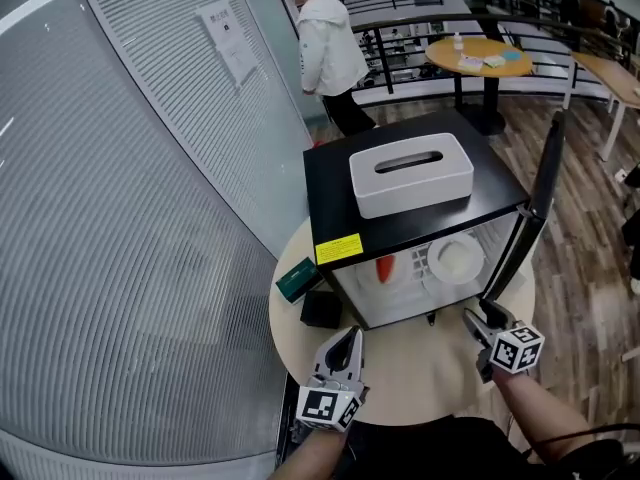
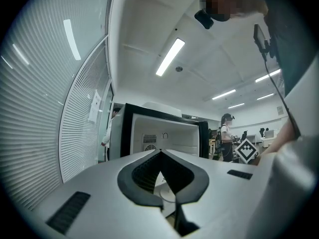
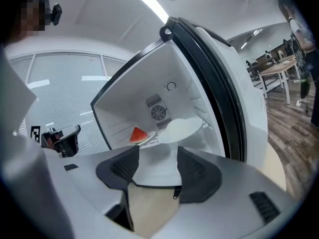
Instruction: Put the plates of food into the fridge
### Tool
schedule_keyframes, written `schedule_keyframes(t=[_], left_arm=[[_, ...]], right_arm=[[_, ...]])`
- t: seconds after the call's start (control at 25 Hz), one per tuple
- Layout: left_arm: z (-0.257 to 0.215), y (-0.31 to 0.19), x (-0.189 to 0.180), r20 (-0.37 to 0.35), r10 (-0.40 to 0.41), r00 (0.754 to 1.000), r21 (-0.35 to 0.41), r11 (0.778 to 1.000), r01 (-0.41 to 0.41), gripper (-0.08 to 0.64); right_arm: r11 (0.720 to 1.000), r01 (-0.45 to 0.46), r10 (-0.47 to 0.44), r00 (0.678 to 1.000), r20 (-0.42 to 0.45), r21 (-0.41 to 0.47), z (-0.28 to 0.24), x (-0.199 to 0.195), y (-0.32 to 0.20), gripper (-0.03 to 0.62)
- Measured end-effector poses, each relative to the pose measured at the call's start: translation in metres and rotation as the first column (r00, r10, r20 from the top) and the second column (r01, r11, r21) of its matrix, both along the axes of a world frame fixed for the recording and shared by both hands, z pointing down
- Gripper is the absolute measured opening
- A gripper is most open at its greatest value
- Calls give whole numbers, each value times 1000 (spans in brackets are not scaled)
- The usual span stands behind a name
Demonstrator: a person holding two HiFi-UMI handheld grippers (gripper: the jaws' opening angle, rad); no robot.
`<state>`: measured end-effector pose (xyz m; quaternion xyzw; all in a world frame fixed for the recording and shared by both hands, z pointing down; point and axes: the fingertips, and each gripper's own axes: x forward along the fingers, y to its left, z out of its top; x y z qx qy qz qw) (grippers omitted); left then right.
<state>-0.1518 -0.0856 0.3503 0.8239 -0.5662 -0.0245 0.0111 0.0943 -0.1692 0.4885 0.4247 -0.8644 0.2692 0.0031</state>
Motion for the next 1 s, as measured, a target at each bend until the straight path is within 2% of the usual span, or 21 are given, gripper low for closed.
schedule_keyframes(t=[0.08, 0.2, 0.28, 0.56, 0.76, 1.0], left_arm=[[-5, 6, -3, 1, -5, 1000, 5, 1000, 5, 3], [-8, 14, -3, -3, -2, 1000, 7, 1000, 2, 3], [-8, 18, -1, 8, 7, 1000, 11, 1000, -7, 3], [-3, 29, 0, 13, 13, 1000, -12, 1000, -12, 3], [2, 21, -5, 16, 12, 1000, -20, 1000, -12, 3], [-6, 18, -5, 14, 33, 999, -3, 999, -33, 3]], right_arm=[[999, 17, -15, 1000, -27, 44, -13, 1, 11, 226], [992, 32, -24, 997, -73, 122, -33, 4, 23, 78], [987, 54, -43, 996, -75, 152, -44, 2, 30, 37], [971, 21, 5, 994, -107, 238, -63, 15, 41, 9], [973, -23, 50, 993, -110, 228, -55, 25, 35, 6], [967, -17, 50, 991, -124, 254, -63, 17, 34, 6]])
